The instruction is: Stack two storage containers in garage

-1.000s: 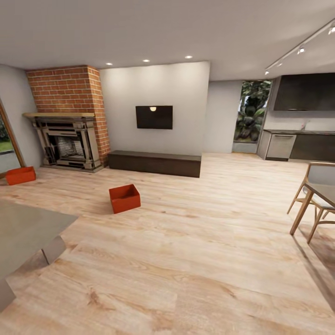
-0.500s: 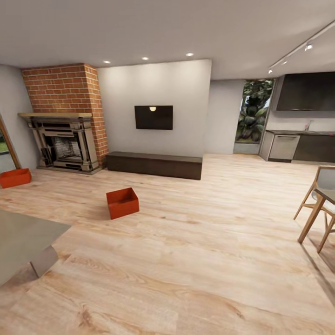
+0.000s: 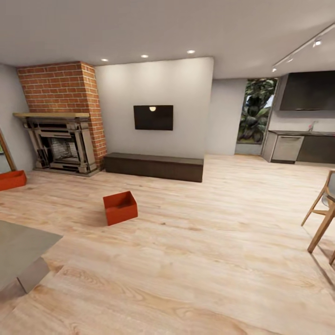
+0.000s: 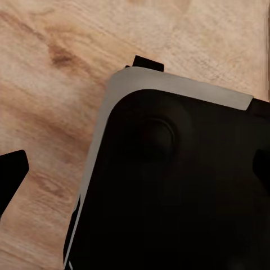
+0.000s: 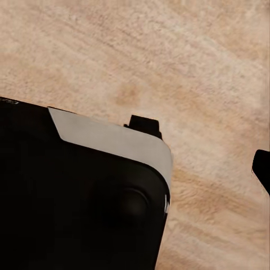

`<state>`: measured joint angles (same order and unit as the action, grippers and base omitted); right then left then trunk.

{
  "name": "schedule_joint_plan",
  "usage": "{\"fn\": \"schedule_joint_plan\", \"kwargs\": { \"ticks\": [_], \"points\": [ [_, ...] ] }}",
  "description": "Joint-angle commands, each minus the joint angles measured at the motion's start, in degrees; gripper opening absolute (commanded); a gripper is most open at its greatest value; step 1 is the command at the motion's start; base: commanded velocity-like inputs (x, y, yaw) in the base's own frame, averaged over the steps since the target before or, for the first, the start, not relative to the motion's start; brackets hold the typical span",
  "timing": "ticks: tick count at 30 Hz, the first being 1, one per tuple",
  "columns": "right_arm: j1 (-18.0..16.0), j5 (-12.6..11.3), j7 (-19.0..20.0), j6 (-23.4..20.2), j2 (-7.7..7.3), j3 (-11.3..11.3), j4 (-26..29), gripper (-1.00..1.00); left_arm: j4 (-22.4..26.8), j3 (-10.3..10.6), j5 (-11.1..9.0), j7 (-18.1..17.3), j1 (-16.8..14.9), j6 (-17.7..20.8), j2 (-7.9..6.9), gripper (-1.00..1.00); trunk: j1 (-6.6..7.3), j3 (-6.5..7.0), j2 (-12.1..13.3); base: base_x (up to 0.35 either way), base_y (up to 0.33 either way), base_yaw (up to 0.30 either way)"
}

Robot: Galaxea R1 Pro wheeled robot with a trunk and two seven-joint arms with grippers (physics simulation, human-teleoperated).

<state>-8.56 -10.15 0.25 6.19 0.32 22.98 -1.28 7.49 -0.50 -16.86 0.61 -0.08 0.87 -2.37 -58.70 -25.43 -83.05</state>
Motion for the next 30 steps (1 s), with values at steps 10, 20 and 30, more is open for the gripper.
{"fn": "schedule_joint_plan", "kwargs": {
  "ticks": [10, 20, 30],
  "points": [
    [-0.1, -0.8, 0.0, 0.1, -0.16, 0.4, -0.2, 1.0, 0.0, 0.0, -0.3, 0.0, 0.0, 0.0, 0.08, 1.0, -0.03, -0.06, 0.0, 0.325, 0.0, 0.223],
    [-0.1, -1.0, 0.0, 0.7, -0.57, -0.3, -0.2, 1.0, -0.3, -0.1, -0.3, 0.1, 0.0, -0.3, 0.17, 1.0, -0.03, -0.06, 0.0, 0.325, 0.0, 0.185],
    [0.0, -0.4, 0.1, 1.0, -0.79, 0.4, -0.1, 1.0, -0.3, -0.1, -0.3, 0.1, 0.0, -0.1, 0.22, 1.0, -0.03, -0.06, 0.0, 0.325, 0.0, 0.005]
  ]
}}
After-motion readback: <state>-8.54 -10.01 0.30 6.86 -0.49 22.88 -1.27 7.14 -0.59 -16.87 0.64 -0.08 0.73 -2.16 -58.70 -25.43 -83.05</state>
